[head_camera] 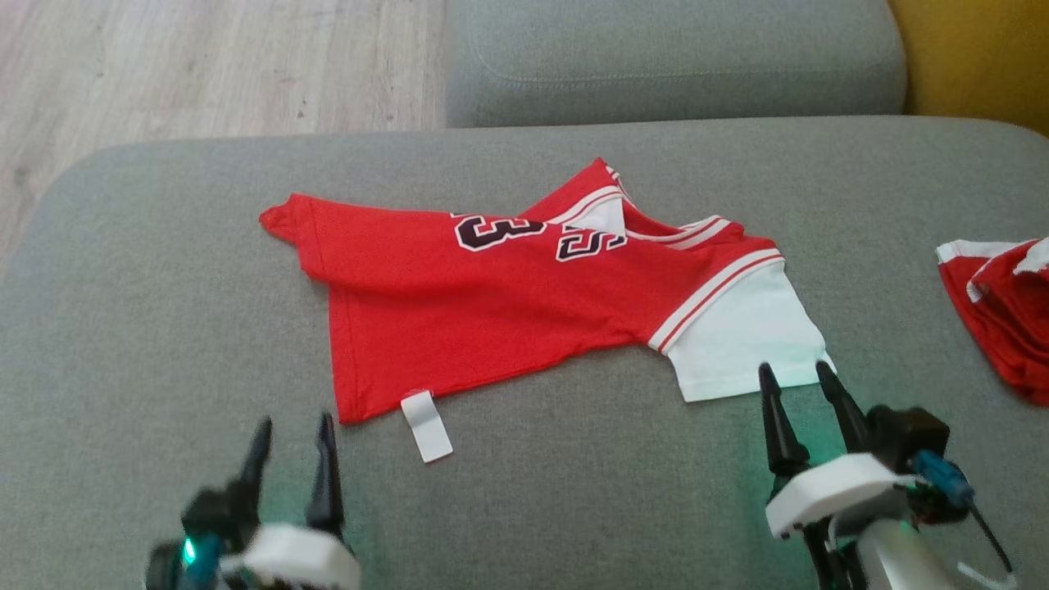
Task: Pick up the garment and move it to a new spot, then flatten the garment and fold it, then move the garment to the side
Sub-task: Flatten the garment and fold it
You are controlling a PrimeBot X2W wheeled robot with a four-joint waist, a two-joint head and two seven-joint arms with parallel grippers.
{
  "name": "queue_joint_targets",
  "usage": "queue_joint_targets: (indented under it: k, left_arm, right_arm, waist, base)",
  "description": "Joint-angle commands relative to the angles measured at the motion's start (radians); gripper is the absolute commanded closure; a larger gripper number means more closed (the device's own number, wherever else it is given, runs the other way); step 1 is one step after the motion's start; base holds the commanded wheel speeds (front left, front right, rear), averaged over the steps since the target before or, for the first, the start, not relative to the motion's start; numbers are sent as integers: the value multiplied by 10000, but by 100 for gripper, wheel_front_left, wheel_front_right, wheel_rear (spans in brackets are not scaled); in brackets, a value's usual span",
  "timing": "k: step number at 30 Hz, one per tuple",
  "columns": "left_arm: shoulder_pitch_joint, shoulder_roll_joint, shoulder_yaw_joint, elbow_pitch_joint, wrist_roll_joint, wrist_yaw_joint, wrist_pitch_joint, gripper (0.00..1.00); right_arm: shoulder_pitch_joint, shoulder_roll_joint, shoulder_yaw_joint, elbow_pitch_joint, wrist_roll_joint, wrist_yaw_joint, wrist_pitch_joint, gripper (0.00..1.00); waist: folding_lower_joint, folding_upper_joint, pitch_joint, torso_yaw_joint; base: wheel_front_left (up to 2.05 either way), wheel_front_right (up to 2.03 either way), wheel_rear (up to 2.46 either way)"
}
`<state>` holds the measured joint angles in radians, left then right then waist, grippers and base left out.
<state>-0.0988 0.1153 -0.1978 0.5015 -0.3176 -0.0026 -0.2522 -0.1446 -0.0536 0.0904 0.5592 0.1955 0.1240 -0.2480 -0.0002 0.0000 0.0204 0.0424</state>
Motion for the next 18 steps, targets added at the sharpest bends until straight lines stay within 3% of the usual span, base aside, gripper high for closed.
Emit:
queue_joint_targets:
  k: [1, 9, 18]
  left_arm:
    - [9, -58, 532, -466, 127, -129, -94, 0]
    - [617, -486, 1164, -701, 760, -557, -95, 0]
    - [-697, -622, 1259, -113, 700, -1086, -95, 0]
  right_arm:
    - [-84, 32, 155, -230, 77, 67, -138, 0]
    - [61, 33, 155, -142, 22, 67, -138, 0]
    - [-518, 33, 54, -442, -132, 67, -138, 0]
  waist:
    - [2, 0, -66, 31]
    - [2, 0, -52, 67]
    - [2, 0, 1008, 21]
  base:
    - [0, 0, 0]
    - [0, 0, 0]
    - [0, 0, 0]
